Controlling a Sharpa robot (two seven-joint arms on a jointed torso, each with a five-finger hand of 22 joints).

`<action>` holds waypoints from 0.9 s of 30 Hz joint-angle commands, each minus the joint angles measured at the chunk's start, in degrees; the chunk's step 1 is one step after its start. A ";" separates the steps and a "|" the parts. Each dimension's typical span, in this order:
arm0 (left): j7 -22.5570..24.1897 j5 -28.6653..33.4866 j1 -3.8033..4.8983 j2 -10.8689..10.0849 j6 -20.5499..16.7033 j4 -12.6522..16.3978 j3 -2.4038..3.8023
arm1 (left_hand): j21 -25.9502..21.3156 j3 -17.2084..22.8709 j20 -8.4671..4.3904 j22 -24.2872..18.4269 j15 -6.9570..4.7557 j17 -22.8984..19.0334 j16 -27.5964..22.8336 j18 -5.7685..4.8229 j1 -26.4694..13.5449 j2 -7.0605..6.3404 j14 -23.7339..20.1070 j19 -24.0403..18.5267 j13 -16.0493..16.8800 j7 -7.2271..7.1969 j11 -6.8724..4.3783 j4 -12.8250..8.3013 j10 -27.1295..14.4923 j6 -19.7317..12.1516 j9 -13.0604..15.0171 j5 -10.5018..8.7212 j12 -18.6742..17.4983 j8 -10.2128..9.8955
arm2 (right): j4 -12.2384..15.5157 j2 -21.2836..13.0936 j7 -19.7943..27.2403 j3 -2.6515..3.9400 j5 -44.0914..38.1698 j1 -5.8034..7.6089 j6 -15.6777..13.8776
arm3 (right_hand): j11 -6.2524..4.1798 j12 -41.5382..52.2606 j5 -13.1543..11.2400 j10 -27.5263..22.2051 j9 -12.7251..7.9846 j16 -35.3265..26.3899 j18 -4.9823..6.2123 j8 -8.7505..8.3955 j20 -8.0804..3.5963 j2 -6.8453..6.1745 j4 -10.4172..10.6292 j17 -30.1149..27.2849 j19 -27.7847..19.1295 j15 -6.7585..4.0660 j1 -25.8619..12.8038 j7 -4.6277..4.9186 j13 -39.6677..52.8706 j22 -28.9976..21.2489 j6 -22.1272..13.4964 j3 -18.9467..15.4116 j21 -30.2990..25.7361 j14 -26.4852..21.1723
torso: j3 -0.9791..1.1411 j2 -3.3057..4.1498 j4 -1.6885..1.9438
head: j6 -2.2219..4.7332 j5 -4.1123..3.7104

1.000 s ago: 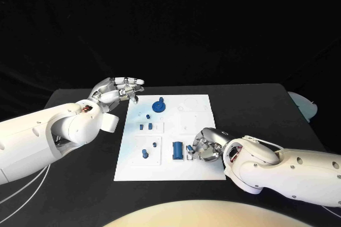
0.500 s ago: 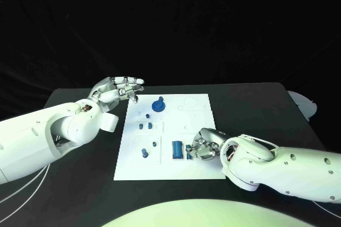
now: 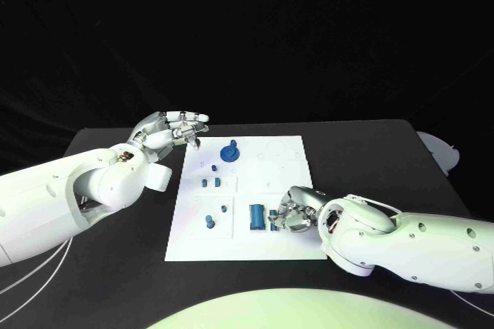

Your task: Assemble the parts on the task board

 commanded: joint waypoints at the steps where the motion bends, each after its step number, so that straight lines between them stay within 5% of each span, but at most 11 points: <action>1: 0.23 0.24 0.02 0.01 0.89 0.17 0.05 | -0.02 0.02 -0.10 0.06 0.05 -0.09 -0.25 0.40 -0.23 0.16 -0.21 -0.41 0.10 0.24 -0.08 0.03 -0.32 -0.14 -0.06 0.26 0.25 -0.24 | 0.62 -0.23 0.44 -0.01 -2.04 -0.10 0.00 | -0.08 0.09 -0.33 0.47 0.03 0.24 -0.38 -0.17 -0.24 0.05 -0.04 6.92 6.09 0.15 -0.52 0.03 6.31 15.08 -0.04 -0.38 0.25 4.64 | 0.02 0.00 0.01 | 0.12 -0.01; 9: 0.37 0.24 0.02 0.00 0.80 -0.09 0.05 | -0.07 0.02 -0.08 0.05 0.08 -0.14 -0.21 0.40 -0.36 0.16 -0.24 -0.41 0.09 0.26 -0.05 0.07 -0.45 -0.19 -0.07 0.26 0.33 -0.26 | 2.13 -2.92 7.03 0.05 -0.44 0.19 -6.08 | 0.11 -1.48 -0.81 -0.27 -0.15 0.15 -0.38 -0.84 -0.21 -0.78 -0.38 6.73 6.09 0.26 0.66 0.32 5.39 15.08 -1.25 -0.90 0.25 4.59 | 0.00 -0.16 -0.13 | 0.53 0.09; 13: 0.81 0.33 0.01 0.27 0.42 -0.68 0.04 | -0.32 -0.24 0.04 -0.08 0.19 -0.20 -0.16 0.36 -1.13 0.05 -0.30 -0.49 0.06 0.27 0.00 0.58 -0.62 -0.27 -0.08 0.17 0.42 -0.29 | 1.34 -4.45 18.82 0.09 8.38 1.91 -10.88 | 1.56 -6.69 -1.95 -3.17 -0.97 -1.29 -0.01 -3.25 0.56 -1.81 -0.49 3.56 5.39 1.39 3.38 2.02 2.35 14.57 -4.97 -1.40 -1.38 3.81 | -0.11 -0.44 -0.27 | 1.23 0.04; 18: 1.58 1.77 -0.26 1.01 -0.53 -1.90 0.04 | -2.02 -0.65 0.35 -0.98 0.44 -0.95 -1.49 0.35 -2.26 -0.46 -1.93 -1.39 -0.13 0.28 0.01 1.50 -1.17 -0.82 -0.12 0.12 0.41 -0.50 | -3.72 -4.43 35.92 0.11 27.00 4.96 -12.10 | 2.46 -13.95 -5.52 -7.29 -1.39 -3.96 1.63 -4.77 1.46 -2.26 -1.59 -1.32 2.15 2.22 7.71 3.07 -2.18 12.18 -6.79 -1.49 -8.87 2.44 | -0.38 -1.22 -0.56 | 2.80 -0.43; 19: 1.78 2.11 -0.33 1.23 -0.77 -2.24 0.04 | -2.72 -0.72 0.45 -1.37 0.51 -1.33 -2.19 0.36 -2.39 -0.56 -2.44 -1.72 -0.26 0.29 0.06 1.69 -1.34 -0.93 -0.10 0.08 0.29 -0.51 | -5.14 -4.15 38.58 0.11 30.55 5.53 -11.77 | 2.76 -23.89 -7.14 -13.04 -1.51 -7.34 3.39 -5.32 1.70 -2.22 -2.20 -7.13 -1.67 2.61 9.39 3.62 -8.27 9.38 -7.63 -1.12 -17.35 0.41 | -0.48 -1.48 -0.57 | 2.95 -0.52; 20: 2.07 2.67 -0.43 1.55 -1.12 -2.75 0.04 | -3.88 -0.78 0.65 -2.00 0.69 -2.04 -3.70 0.28 -2.71 -0.67 -3.62 -2.44 -0.49 0.25 0.22 2.08 -1.52 -0.90 -0.03 0.02 -0.03 -0.41 | -7.11 -3.69 41.59 0.11 35.02 6.21 -11.18 | 2.92 -27.28 -7.52 -14.66 -1.53 -9.02 3.83 -5.57 2.18 -2.19 -2.22 -9.38 -2.99 2.64 10.14 3.81 -10.74 8.26 -7.84 -1.18 -20.32 -0.43 | -0.54 -1.66 -0.57 | 3.55 -0.71; 22: 2.79 4.32 -0.62 2.35 -2.11 -4.08 0.04 | -7.38 -0.76 1.26 -3.93 1.25 -4.21 -8.28 0.13 -3.14 -0.94 -6.10 -4.52 -1.34 0.36 0.53 2.89 -1.61 -1.11 0.14 -0.10 -1.28 -0.23 | -11.79 -2.27 47.05 0.12 44.03 7.54 -9.69 | 4.12 -41.10 -9.69 -23.41 -1.75 -24.37 8.56 -6.72 2.94 -2.41 -2.43 -29.93 -15.94 3.96 12.38 5.00 -20.25 -2.23 -9.63 -0.55 -47.62 -10.12 | -0.72 -2.33 -0.61 | 4.62 -0.91; 23: 3.09 4.99 -0.70 2.68 -2.46 -4.65 0.04 | -9.88 -0.57 1.79 -5.33 1.72 -5.74 -11.61 -0.04 -3.32 -1.13 -7.34 -6.01 -2.00 0.49 0.77 3.36 -1.38 -1.44 0.22 -0.15 -2.30 -0.21 | -13.58 -1.62 48.67 0.14 47.02 7.94 -9.05 | 4.81 -43.41 -9.77 -24.54 -1.97 -30.15 9.53 -7.24 3.53 -2.08 -2.32 -36.20 -19.87 4.26 13.10 5.44 -22.39 -5.97 -10.45 0.02 -55.82 -13.58 | -0.81 -2.62 -0.64 | 5.24 -1.06; 27: 4.71 8.01 -1.10 4.40 -3.77 -7.84 0.05 | -22.75 -0.75 5.26 -13.82 3.10 -10.74 -25.30 -0.15 -3.57 -1.67 -6.78 -8.57 -5.88 0.45 1.60 5.49 1.68 -2.56 0.96 -0.57 -8.66 0.55 | -21.82 2.05 54.23 0.34 57.93 9.16 -5.78 | 6.58 -54.70 -10.84 -27.79 -2.92 -43.17 9.77 -8.13 5.36 -2.19 -1.94 -41.96 -23.97 6.26 15.61 6.54 -34.64 -14.97 -11.03 2.57 -67.11 -19.92 | -1.15 -3.75 -0.87 | 6.84 -1.26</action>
